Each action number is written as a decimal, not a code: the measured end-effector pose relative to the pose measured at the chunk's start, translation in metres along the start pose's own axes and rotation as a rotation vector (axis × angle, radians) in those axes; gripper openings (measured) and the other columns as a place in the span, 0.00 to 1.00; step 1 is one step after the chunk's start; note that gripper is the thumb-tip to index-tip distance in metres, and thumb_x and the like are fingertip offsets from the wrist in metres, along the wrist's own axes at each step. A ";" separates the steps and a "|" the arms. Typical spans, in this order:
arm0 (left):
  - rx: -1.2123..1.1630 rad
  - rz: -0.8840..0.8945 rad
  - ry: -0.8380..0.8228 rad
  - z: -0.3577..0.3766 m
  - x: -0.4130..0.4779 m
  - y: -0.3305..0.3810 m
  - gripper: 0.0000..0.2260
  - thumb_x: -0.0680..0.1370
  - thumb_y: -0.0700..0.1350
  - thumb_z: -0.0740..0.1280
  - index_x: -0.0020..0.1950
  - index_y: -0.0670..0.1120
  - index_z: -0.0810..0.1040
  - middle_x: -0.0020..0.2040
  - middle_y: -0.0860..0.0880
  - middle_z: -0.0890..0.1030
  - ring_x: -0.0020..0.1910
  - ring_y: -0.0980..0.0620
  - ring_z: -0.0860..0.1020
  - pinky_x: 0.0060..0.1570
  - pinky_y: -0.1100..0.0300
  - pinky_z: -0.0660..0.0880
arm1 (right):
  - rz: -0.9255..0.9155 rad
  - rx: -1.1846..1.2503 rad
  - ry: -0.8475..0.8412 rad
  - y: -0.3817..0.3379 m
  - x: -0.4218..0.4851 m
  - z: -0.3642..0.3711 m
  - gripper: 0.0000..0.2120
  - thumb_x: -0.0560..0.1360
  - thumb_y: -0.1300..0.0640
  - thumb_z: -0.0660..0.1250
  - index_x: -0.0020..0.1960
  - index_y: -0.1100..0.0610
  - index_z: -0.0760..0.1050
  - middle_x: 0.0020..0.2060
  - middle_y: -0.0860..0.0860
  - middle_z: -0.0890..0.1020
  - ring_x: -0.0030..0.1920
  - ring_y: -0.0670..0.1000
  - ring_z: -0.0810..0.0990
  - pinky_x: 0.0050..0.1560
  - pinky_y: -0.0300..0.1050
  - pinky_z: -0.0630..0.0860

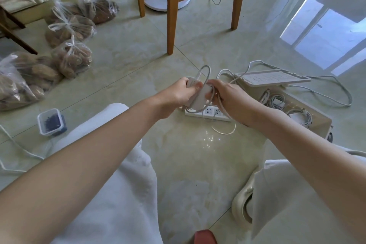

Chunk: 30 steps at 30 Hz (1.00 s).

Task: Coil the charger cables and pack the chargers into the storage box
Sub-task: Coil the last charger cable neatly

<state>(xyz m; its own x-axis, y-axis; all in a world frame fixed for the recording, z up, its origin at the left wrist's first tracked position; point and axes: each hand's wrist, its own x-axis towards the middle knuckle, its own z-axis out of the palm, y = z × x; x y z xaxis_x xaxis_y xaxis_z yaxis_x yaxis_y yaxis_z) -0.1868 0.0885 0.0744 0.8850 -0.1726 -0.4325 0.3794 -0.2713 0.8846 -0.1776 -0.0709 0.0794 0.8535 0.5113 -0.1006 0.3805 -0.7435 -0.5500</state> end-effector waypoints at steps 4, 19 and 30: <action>0.209 0.052 0.017 -0.001 0.006 -0.007 0.09 0.81 0.51 0.60 0.56 0.46 0.67 0.47 0.50 0.73 0.44 0.56 0.73 0.37 0.65 0.69 | 0.381 0.616 -0.156 -0.006 0.003 -0.001 0.18 0.75 0.73 0.49 0.52 0.64 0.77 0.45 0.56 0.79 0.42 0.54 0.80 0.51 0.50 0.79; 0.104 0.042 -0.056 0.000 0.004 0.000 0.16 0.82 0.53 0.54 0.62 0.44 0.67 0.47 0.50 0.75 0.41 0.56 0.73 0.36 0.64 0.69 | 0.507 0.537 0.038 0.008 0.001 0.004 0.11 0.80 0.64 0.54 0.50 0.64 0.75 0.34 0.54 0.78 0.24 0.49 0.79 0.28 0.42 0.80; 0.499 -0.033 -0.057 0.008 0.011 -0.004 0.16 0.80 0.56 0.58 0.56 0.43 0.67 0.46 0.46 0.73 0.38 0.50 0.71 0.31 0.60 0.65 | 0.369 0.192 0.133 0.001 0.005 0.002 0.15 0.74 0.66 0.54 0.49 0.62 0.79 0.42 0.58 0.82 0.26 0.49 0.74 0.35 0.48 0.78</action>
<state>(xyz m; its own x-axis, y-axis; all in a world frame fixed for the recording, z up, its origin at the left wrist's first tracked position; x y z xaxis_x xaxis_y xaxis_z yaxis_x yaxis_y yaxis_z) -0.1806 0.0804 0.0652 0.8532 -0.2035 -0.4803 0.2196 -0.6951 0.6846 -0.1734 -0.0683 0.0764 0.9631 0.1571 -0.2187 -0.0210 -0.7660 -0.6424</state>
